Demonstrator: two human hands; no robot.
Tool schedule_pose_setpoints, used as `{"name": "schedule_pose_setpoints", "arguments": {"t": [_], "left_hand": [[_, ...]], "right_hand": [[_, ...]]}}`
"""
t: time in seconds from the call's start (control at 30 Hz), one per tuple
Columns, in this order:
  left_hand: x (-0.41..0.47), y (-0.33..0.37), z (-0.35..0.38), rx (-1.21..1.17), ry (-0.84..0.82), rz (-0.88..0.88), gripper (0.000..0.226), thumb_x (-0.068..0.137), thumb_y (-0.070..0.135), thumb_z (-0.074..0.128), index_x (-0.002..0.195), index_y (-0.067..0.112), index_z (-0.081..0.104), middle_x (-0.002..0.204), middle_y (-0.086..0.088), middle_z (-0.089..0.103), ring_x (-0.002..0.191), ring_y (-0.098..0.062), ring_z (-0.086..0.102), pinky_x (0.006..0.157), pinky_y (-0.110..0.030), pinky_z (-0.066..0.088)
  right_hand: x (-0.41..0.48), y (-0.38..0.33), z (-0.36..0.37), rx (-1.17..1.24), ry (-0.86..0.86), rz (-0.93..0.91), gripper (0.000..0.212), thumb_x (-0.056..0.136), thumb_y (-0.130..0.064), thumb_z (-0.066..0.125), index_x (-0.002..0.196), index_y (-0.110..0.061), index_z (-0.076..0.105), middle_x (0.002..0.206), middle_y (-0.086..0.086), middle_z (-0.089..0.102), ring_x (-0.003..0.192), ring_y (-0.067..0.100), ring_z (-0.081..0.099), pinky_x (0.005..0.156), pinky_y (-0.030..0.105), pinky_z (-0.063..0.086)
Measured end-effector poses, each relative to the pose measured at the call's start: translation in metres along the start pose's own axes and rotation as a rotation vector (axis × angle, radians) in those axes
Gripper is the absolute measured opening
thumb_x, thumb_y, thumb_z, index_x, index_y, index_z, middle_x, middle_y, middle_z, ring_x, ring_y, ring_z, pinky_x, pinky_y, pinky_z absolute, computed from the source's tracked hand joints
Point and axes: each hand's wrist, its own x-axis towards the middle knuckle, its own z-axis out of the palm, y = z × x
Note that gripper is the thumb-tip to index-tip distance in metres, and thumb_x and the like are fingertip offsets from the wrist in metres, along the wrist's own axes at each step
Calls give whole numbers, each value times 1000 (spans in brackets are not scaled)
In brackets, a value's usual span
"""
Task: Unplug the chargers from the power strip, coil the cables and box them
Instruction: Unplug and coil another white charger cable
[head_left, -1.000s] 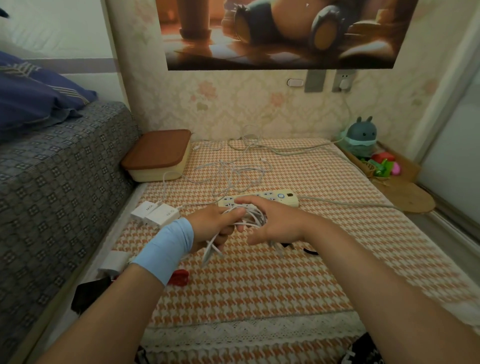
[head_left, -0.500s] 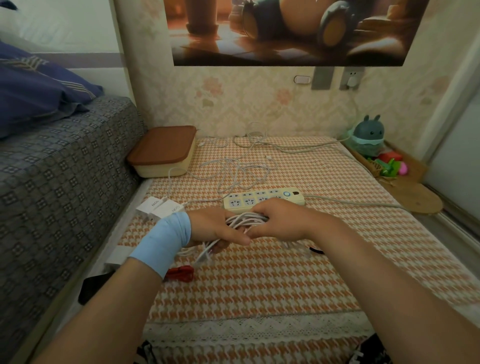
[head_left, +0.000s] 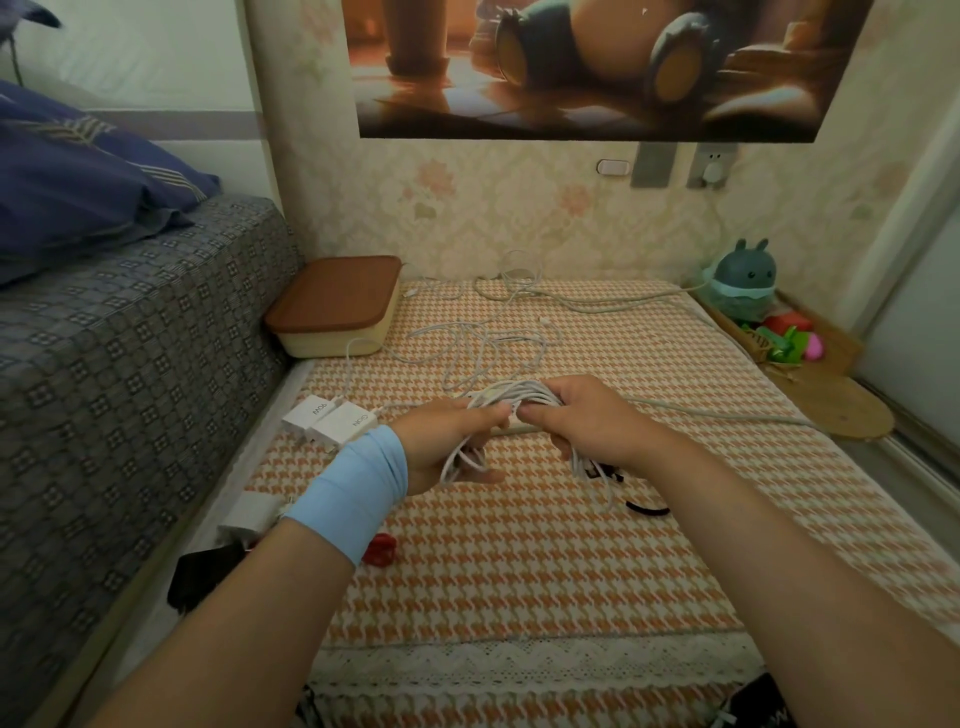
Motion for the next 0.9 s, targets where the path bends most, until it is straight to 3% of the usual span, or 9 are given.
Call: {"name": "schedule_pose_setpoints", "arguments": {"t": [0.1,0.17,0.23,0.33,0.47,0.63,0.77,0.83,0.9], "left_hand": [[-1,0,-1,5,-19,60,20,98,31,55,88,16,63,61,1,48,52,-12,54,75,-36,52],[1,-4,-3,90,-6,117,20,99,33,52,100,21,68,83,2,69,77,-12,68,69,-25,49],[3,-5,-3,73,-29,151,24,100,31,50,110,18,67,100,-4,72,93,-21,70,71,-24,54],[0,-1,2,-71,21,151,27,99,29,53,80,11,59,67,-8,55,60,-22,63,66,-36,60],[4,0,2,-173,119,141,24,98,33,54,84,14,57,53,1,36,39,-12,35,43,-25,43],[2,1,4,-287,35,145,15,94,32,60,91,18,56,57,5,32,42,-9,26,35,-19,26],[8,-9,16,-222,121,212,14,87,21,72,91,20,58,66,4,47,54,-13,40,42,-23,33],[11,-14,19,-198,194,222,22,82,24,77,94,19,60,73,1,55,62,-16,47,47,-26,39],[11,-17,22,-189,212,215,37,79,33,79,110,19,62,86,-1,64,70,-18,54,53,-28,44]], "right_hand": [[-1,-3,1,18,33,31,14,90,-30,74,89,-15,76,55,-8,56,45,4,46,50,21,37],[-2,-4,2,31,56,55,19,86,-34,78,76,-18,75,58,-7,62,47,3,52,50,19,40],[-3,-4,1,82,55,84,24,86,-36,78,72,-18,72,60,-5,67,52,4,58,55,20,44],[-6,-5,-3,126,-62,126,19,85,-31,80,85,-16,68,70,0,69,64,11,65,63,26,50],[-5,-4,-3,69,-177,126,28,83,-14,82,103,-15,62,83,6,60,71,19,59,70,36,51],[0,-1,6,65,79,108,7,95,-17,64,100,-15,68,80,8,68,64,18,61,58,35,49],[-2,-7,16,134,166,75,10,103,-29,54,104,-25,63,86,7,71,60,23,72,49,32,52],[-3,-9,20,105,141,7,13,105,-31,47,105,-37,59,77,3,64,47,23,63,43,30,47],[0,-10,25,15,108,-52,21,104,-30,46,114,-40,63,70,-3,62,43,16,53,44,31,46]]}}
